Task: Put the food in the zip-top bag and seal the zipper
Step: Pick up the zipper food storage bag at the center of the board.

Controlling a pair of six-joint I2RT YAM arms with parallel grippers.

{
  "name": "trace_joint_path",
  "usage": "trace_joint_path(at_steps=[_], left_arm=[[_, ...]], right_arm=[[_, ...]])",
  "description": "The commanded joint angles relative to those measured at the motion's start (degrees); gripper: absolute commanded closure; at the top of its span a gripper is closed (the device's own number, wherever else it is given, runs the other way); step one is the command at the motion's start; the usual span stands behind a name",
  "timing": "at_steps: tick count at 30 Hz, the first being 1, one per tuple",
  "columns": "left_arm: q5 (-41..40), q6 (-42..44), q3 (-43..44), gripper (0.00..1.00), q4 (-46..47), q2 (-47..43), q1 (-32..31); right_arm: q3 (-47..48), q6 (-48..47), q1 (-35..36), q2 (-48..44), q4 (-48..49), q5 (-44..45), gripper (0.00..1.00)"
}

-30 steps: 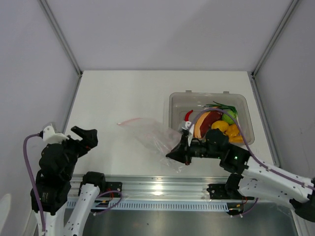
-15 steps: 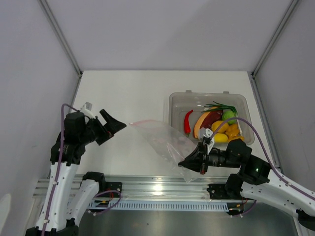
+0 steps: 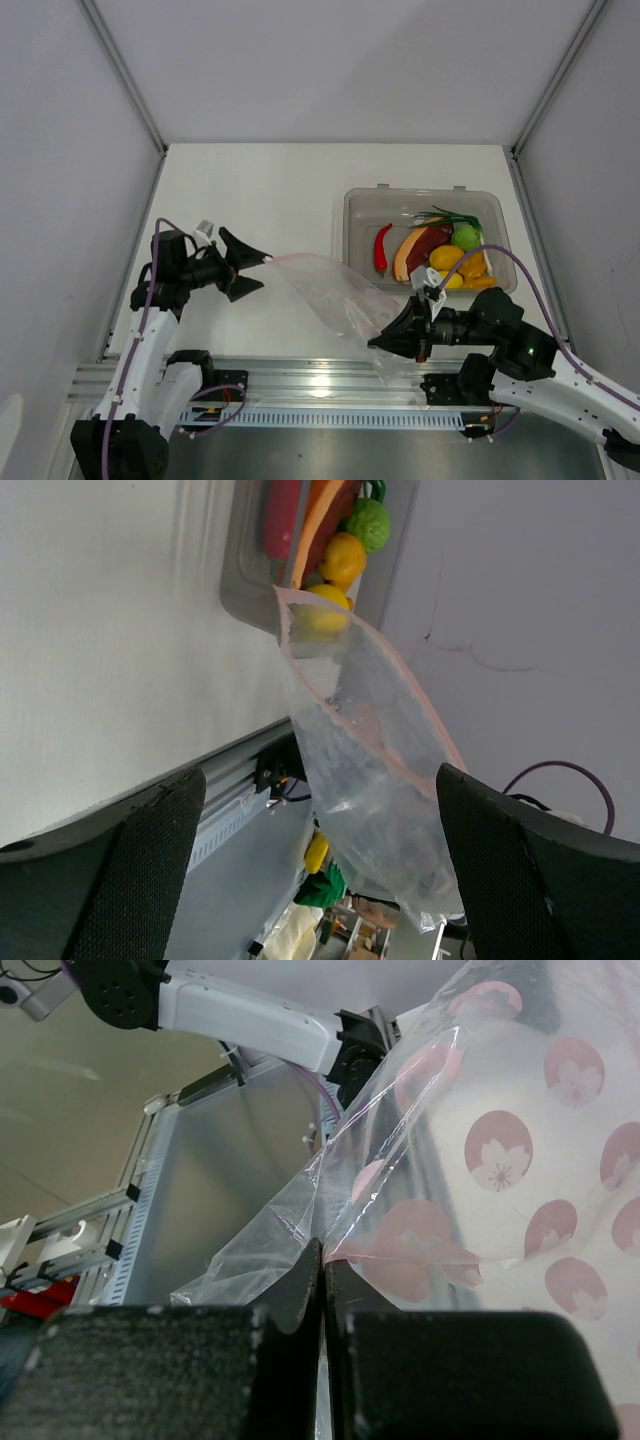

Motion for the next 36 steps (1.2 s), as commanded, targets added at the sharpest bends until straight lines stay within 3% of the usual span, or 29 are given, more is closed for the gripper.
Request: trace_joint_path(at_steps=[1, 16, 25, 36], left_arm=[[7.23, -3.61, -0.96, 0.02, 7.47, 1.02, 0.5], [10.84, -4.75, -5.62, 0.02, 10.11, 4.27, 0.5], [6.44, -8.44, -9.4, 0.02, 12.39, 3.3, 0.5], [7.94, -5.1, -8.79, 0.03, 12.3, 4.18, 0.42]], right_arm=[[0.35, 0.33, 0.31, 1.4, 3.68, -3.8, 1.0], [3.77, -0.81, 2.33, 5.28, 7.55, -5.74, 1.0], [6.41, -1.77, 4.44, 3.26, 4.65, -3.63, 1.0], [8.34, -3.18, 4.97, 8.09, 8.95, -4.78, 1.0]])
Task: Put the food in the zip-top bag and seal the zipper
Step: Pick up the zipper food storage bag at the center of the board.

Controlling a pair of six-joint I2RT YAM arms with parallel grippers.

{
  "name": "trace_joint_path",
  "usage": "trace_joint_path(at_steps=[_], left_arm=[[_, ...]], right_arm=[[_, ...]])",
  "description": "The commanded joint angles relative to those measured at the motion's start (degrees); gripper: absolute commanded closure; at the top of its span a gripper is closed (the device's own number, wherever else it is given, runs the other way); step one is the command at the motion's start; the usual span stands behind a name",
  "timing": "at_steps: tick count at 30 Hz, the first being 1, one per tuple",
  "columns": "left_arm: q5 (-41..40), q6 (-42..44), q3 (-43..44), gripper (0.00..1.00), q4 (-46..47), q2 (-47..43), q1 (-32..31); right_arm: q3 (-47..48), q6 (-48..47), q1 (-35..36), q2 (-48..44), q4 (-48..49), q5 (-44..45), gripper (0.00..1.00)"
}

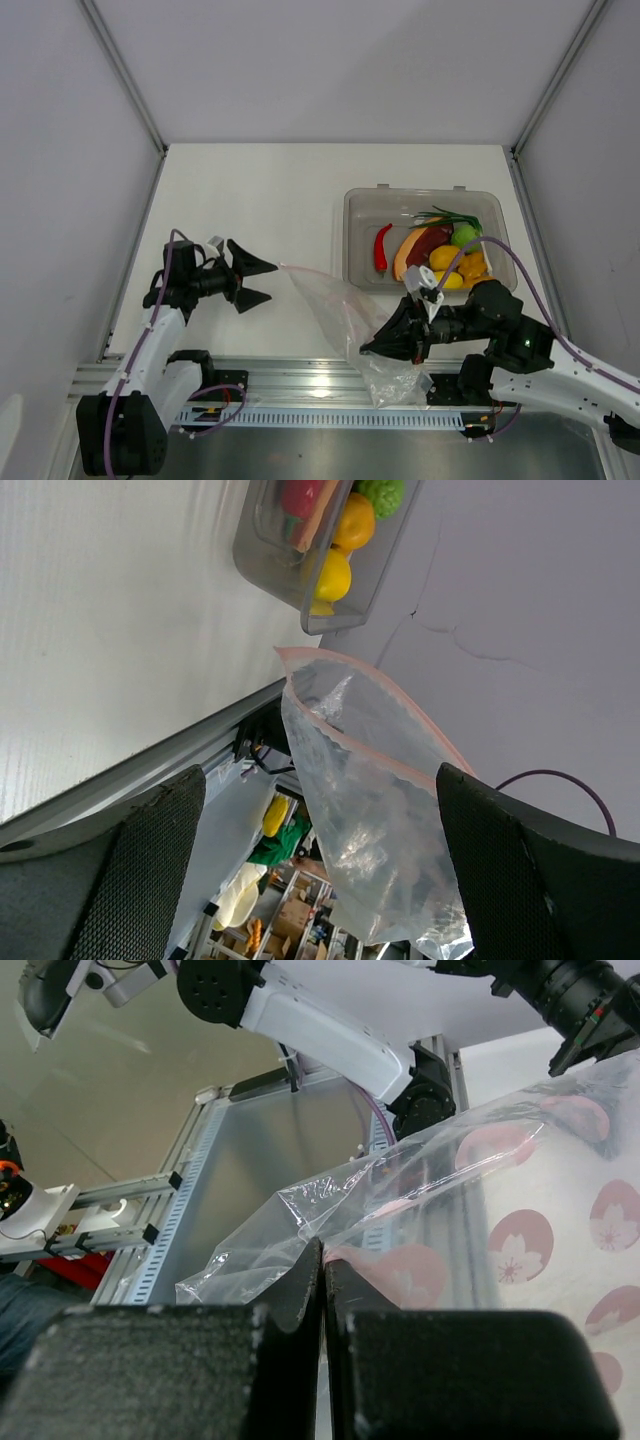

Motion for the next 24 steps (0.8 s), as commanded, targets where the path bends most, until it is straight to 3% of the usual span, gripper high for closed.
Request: trace_joint_path(at_steps=[1, 5, 9, 12, 18, 24], left_arm=[[2.62, 1.26, 0.35, 0.03, 3.47, -0.21, 0.18], [4.66, 1.61, -2.89, 0.06, 15.59, -4.24, -0.09], [1.59, 2.93, -4.4, 0.15, 18.69, -11.01, -0.09], [1.14, 3.2, -5.62, 0.14, 22.96, -13.04, -0.09], [5.36, -4.71, -11.77, 0.14, 43.7, -12.69, -0.62], [6.32, -6.99, -12.92, 0.15, 54.71, -12.16, -5.27]], right_arm=[[2.62, -1.08, 0.51, 2.23, 5.28, -0.25, 1.0], [2.44, 3.92, 0.6, 2.59, 9.5, 11.85, 1.0], [3.76, 10.86, 0.6, 1.45, 8.81, 21.97, 1.0], [4.29, 16.13, 0.51, 0.75, 8.11, 26.1, 1.0], [4.81, 26.33, 0.16, -0.05, 10.12, 29.46, 1.0], [5.34, 33.36, -0.46, 1.27, 16.7, 26.83, 1.0]])
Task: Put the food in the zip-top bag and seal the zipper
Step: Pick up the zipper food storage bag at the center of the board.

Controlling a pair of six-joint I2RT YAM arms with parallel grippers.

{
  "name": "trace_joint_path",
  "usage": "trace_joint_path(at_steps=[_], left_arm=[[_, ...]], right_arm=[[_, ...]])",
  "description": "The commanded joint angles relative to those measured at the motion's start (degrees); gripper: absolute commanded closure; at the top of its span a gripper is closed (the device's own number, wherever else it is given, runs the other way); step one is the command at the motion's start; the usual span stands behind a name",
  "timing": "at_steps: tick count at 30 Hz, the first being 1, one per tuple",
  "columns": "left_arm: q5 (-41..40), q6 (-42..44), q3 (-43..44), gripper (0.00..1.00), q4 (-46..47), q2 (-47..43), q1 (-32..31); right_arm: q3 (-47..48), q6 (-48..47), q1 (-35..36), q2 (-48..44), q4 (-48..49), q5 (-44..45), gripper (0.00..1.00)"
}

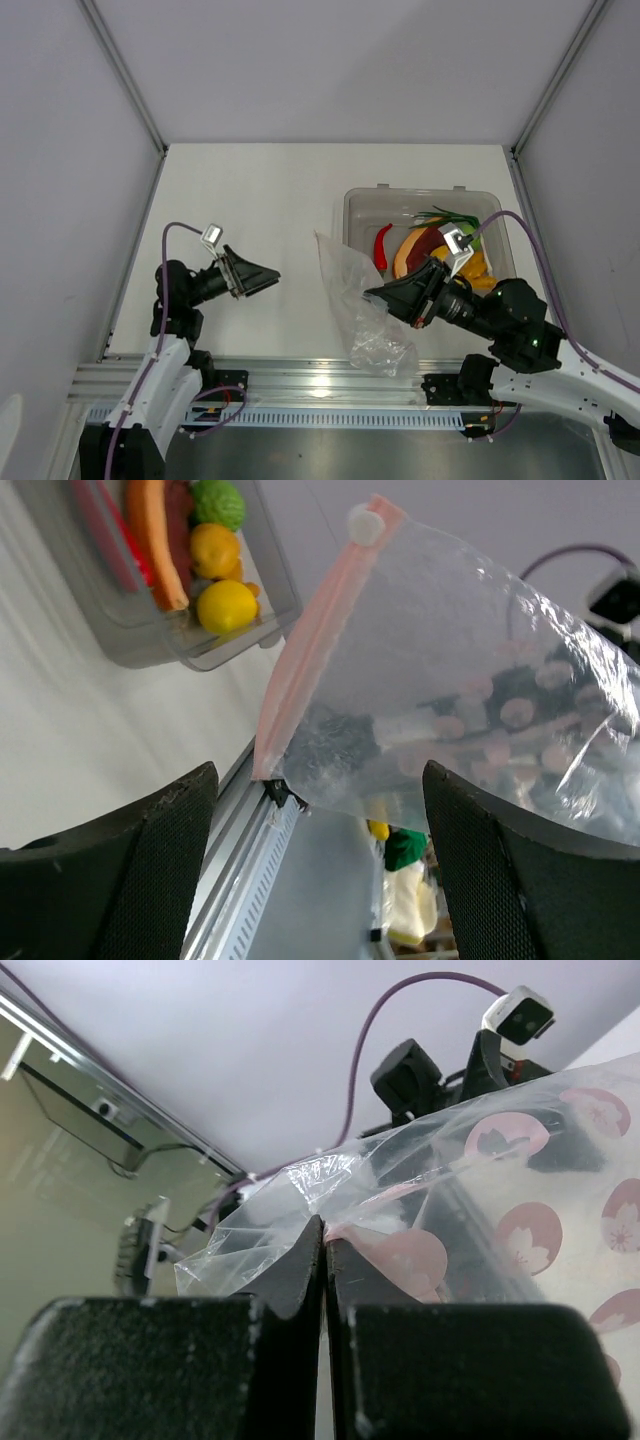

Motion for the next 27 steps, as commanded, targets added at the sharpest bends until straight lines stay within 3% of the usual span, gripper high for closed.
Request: trace_joint_path(at_steps=[1, 8, 22, 27], left_arm=[[2.59, -2.63, -0.2, 0.16, 16.57, -0.36, -2.85], [3.91, -3.86, 0.68, 0.18, 24.16, 1.04, -7.95], [4.08, -2.81, 0.33, 0.19, 27.06, 3.94, -9.44], [5.05, -7.19, -0.47, 0.21, 34.26, 5.52, -10.06]], right_arm=[[2.74, 6.62, -0.28, 1.4, 7.47, -0.52, 1.0], [3.18, 8.73, -0.55, 4.39, 13.0, -3.07, 1.0], [0.02, 12.86, -0.63, 6.24, 22.67, -5.71, 1.0], [-0.25, 13.39, -1.07, 6.5, 23.11, -5.71, 1.0]])
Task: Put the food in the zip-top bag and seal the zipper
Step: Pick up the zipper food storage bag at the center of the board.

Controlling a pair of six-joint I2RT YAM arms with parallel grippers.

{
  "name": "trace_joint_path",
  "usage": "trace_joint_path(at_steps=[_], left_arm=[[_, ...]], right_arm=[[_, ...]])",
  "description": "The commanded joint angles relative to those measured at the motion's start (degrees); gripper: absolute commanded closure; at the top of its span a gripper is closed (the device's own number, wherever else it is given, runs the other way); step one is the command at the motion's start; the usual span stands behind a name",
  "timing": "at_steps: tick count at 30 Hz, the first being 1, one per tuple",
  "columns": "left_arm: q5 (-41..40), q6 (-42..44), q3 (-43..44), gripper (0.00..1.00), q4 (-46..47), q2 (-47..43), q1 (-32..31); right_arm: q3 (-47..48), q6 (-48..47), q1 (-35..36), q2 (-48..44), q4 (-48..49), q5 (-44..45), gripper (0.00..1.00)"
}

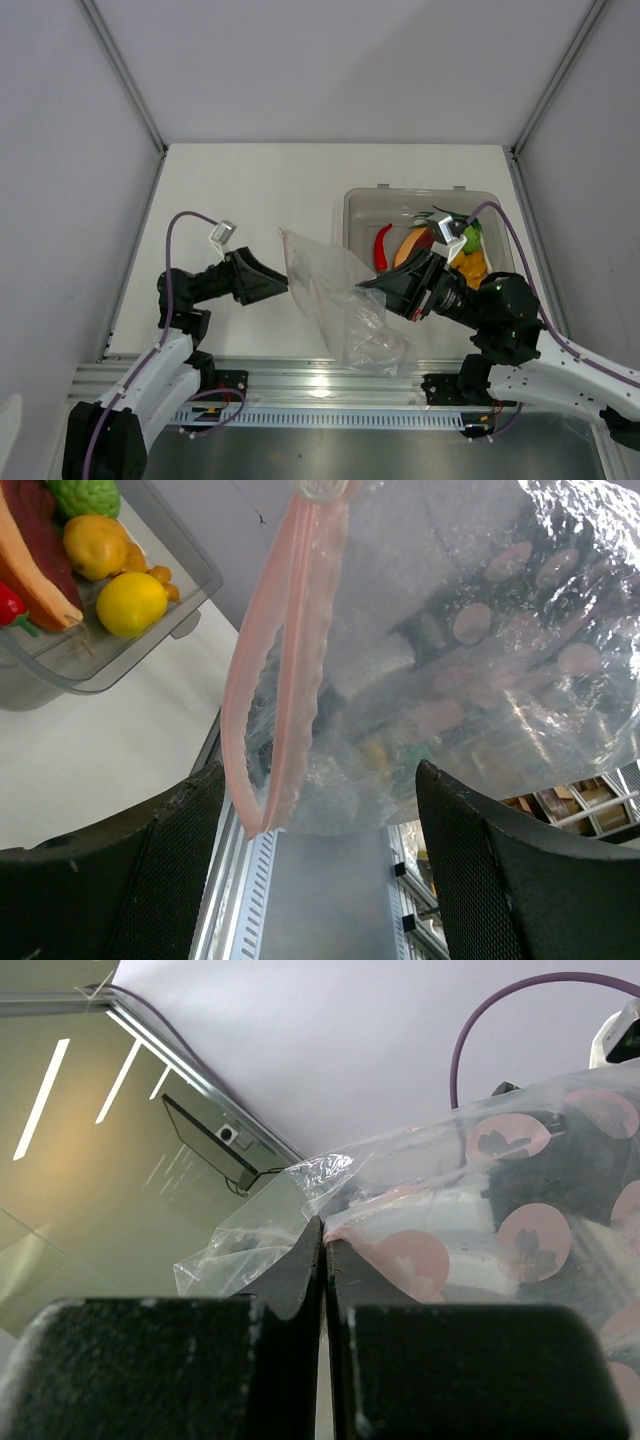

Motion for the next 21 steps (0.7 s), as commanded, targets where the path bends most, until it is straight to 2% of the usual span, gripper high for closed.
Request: trace_joint_path(at_steps=[1, 3, 11, 17, 20, 21], left_arm=[[1.66, -2.85, -0.34, 0.21, 10.85, 1.09, -1.05], [2.28, -5.83, -0.95, 0.22, 14.64, 2.49, -1.14], [2.81, -21.3, -3.32, 0.25, 44.5, 12.33, -1.23], [2.46, -20.52, -3.5, 0.34, 44.37, 12.52, -1.5], [2.72, -20.79, -3.06, 0.41, 43.66, 11.9, -1.58], [2.81, -20.87, -2.97, 0.48, 43.31, 11.9, -1.58]], right_arm=[[-0.42, 1.28, -0.61, 0.23, 5.15, -0.55, 1.0], [-0.6, 1.89, -1.4, 0.58, 5.07, -0.73, 1.0], [-4.02, 5.68, -4.48, 1.46, 10.25, -2.57, 1.0], [-4.99, 7.17, -5.36, 1.81, 11.84, -3.54, 1.0], [-5.61, 7.61, -5.54, 1.9, 12.27, -3.54, 1.0], [-5.78, 7.78, -5.62, 2.25, 12.88, -3.72, 1.0]])
